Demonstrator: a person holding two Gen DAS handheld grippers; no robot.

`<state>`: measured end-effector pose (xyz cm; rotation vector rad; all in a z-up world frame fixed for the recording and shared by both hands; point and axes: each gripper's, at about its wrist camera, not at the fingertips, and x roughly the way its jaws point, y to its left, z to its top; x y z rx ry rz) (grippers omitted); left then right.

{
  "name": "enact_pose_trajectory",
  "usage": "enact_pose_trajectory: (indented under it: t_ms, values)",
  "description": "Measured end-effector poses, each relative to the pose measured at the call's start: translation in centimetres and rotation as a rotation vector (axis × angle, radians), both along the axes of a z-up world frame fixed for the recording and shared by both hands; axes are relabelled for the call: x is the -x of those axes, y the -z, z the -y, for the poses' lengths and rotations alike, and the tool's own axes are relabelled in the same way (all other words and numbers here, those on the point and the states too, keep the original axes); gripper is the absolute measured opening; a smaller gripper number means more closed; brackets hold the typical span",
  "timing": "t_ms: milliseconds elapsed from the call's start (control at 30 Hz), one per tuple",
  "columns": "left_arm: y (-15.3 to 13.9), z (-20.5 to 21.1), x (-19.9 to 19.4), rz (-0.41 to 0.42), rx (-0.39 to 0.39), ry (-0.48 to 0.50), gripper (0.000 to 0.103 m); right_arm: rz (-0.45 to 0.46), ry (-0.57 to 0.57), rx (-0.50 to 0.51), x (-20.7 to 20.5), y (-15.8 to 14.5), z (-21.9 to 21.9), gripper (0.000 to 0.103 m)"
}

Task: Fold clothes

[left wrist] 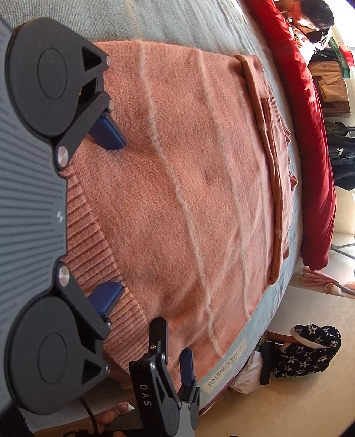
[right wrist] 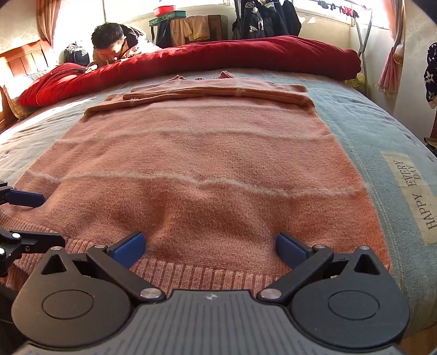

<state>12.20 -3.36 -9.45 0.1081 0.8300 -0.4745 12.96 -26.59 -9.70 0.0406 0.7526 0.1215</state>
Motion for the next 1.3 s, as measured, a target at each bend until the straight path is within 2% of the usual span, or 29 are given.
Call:
enact_pose_trajectory:
  t_ms: [433, 533, 667, 800, 867, 967, 1067, 1200, 1300]
  values:
    - [0.2, 0.0, 0.3, 0.022, -0.004, 0.002, 0.102, 0.017, 0.000, -0.003, 0.3, 0.2, 0.0, 0.103]
    - [-0.3, 0.4, 0.3, 0.025, -0.028, 0.002, 0.102, 0.019, -0.001, -0.005, 0.3, 0.2, 0.0, 0.103]
    - [-1.3, 0.9, 0.8, 0.069, -0.067, 0.027, 0.102, 0.024, -0.001, -0.006, 0.4, 0.2, 0.1, 0.103]
    - [-0.1, 0.5, 0.5, 0.013, -0.059, 0.039, 0.103, 0.029, 0.001, -0.002, 0.4, 0.3, 0.0, 0.103]
    - [0.1, -0.1, 1.0, 0.027, -0.020, 0.028, 0.102, 0.034, -0.003, 0.003, 0.6, 0.2, -0.1, 0.103]
    - [-0.4, -0.5, 1.6, 0.021, -0.017, 0.020, 0.102, 0.031, -0.019, 0.015, 1.0, -0.4, -0.2, 0.103]
    - [-1.0, -1.1, 2.1, 0.022, -0.020, 0.018, 0.102, 0.070, -0.081, -0.016, 1.3, -1.6, -0.3, 0.103]
    - [-1.0, -2.0, 1.8, 0.019, -0.024, -0.015, 0.102, 0.138, -0.130, -0.054, -0.6, -3.2, -0.9, 0.103]
    - [-0.5, -2.4, 1.6, 0.002, -0.009, -0.043, 0.102, 0.102, -0.142, -0.111, -3.0, -3.0, -1.5, 0.103]
